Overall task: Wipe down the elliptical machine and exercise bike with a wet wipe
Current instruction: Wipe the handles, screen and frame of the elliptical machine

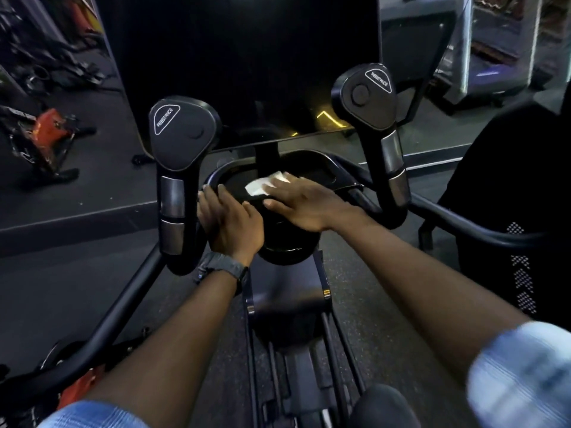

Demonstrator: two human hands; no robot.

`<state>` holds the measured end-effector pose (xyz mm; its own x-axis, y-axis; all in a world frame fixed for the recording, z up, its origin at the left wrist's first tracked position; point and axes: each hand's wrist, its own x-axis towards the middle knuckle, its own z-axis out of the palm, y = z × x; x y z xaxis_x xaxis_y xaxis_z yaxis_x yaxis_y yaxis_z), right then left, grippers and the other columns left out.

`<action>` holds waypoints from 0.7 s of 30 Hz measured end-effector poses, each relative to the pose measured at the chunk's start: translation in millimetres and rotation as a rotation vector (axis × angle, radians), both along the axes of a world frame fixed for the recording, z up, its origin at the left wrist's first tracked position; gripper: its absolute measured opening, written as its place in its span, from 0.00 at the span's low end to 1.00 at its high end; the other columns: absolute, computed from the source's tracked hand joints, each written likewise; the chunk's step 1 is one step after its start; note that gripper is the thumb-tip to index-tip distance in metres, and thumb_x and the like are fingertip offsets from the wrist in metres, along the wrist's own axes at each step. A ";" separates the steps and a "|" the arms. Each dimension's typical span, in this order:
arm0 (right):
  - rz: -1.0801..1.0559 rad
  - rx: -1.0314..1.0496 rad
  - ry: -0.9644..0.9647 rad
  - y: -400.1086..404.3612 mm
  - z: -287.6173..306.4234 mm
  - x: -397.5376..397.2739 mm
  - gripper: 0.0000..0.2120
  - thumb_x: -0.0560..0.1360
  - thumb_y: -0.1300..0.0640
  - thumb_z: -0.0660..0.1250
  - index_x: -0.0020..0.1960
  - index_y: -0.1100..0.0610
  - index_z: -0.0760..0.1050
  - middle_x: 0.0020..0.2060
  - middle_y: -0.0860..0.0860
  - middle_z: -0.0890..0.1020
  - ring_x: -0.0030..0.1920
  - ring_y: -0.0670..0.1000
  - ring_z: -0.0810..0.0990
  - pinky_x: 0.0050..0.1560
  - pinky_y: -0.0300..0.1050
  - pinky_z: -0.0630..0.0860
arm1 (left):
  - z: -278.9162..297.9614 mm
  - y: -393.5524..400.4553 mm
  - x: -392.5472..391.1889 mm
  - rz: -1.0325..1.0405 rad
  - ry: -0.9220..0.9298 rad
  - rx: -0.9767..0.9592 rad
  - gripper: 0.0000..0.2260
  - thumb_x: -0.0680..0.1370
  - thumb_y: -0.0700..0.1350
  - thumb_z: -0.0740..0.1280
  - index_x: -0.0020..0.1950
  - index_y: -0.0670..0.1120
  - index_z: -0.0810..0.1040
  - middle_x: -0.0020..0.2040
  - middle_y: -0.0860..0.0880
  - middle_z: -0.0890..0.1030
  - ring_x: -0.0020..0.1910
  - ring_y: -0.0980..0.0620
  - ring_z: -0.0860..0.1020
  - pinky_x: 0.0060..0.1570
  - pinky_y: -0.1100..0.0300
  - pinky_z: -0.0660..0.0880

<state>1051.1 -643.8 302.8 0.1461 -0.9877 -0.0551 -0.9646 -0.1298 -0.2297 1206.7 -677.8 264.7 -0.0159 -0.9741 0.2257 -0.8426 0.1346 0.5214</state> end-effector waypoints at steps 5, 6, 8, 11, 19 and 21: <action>-0.197 0.056 0.017 -26.4 0.3 -14.7 0.32 0.81 0.36 0.45 0.80 0.51 0.51 0.80 0.52 0.51 0.79 0.53 0.47 0.77 0.55 0.46 | 0.8 3.1 -2.8 0.023 0.000 0.040 0.29 0.83 0.44 0.56 0.81 0.36 0.53 0.83 0.37 0.51 0.83 0.43 0.46 0.79 0.51 0.39; -0.158 0.060 0.019 -38.1 0.7 -5.6 0.30 0.82 0.38 0.45 0.80 0.51 0.52 0.80 0.53 0.51 0.79 0.54 0.47 0.77 0.56 0.46 | 0.7 2.3 -1.7 0.025 -0.001 0.032 0.29 0.82 0.44 0.56 0.81 0.35 0.53 0.83 0.37 0.52 0.83 0.43 0.47 0.79 0.51 0.39; -0.024 0.039 0.017 -49.6 2.1 18.0 0.27 0.84 0.43 0.45 0.80 0.52 0.53 0.80 0.54 0.52 0.79 0.55 0.49 0.77 0.57 0.48 | 0.1 1.2 0.3 0.032 -0.001 0.019 0.29 0.83 0.43 0.56 0.81 0.35 0.52 0.82 0.37 0.53 0.83 0.42 0.48 0.79 0.51 0.39; 0.155 0.026 -0.024 -37.2 -3.5 29.6 0.24 0.85 0.47 0.46 0.79 0.51 0.54 0.79 0.51 0.54 0.79 0.51 0.49 0.78 0.54 0.48 | -2.0 2.8 1.0 0.044 0.070 -0.003 0.26 0.83 0.40 0.56 0.80 0.35 0.56 0.82 0.38 0.56 0.83 0.44 0.50 0.79 0.54 0.38; 0.082 0.044 0.043 -62.2 -3.3 22.8 0.28 0.84 0.43 0.46 0.80 0.53 0.49 0.80 0.53 0.52 0.79 0.53 0.48 0.78 0.53 0.47 | 2.2 10.2 12.3 0.086 0.510 -0.068 0.21 0.85 0.37 0.53 0.79 0.38 0.61 0.78 0.38 0.66 0.76 0.41 0.65 0.69 0.66 0.56; 0.154 0.027 0.018 -70.4 -4.5 48.5 0.27 0.84 0.45 0.47 0.80 0.55 0.52 0.79 0.56 0.53 0.79 0.54 0.49 0.77 0.54 0.49 | 2.6 9.8 12.9 0.079 0.550 0.007 0.22 0.88 0.44 0.49 0.81 0.38 0.56 0.81 0.41 0.61 0.79 0.42 0.61 0.76 0.57 0.55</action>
<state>1099.6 -714.2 298.3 0.2948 -0.9517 -0.0854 -0.9376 -0.2709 -0.2181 1219.6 -668.0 267.2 0.1758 -0.9690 0.1736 -0.4538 0.0767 0.8878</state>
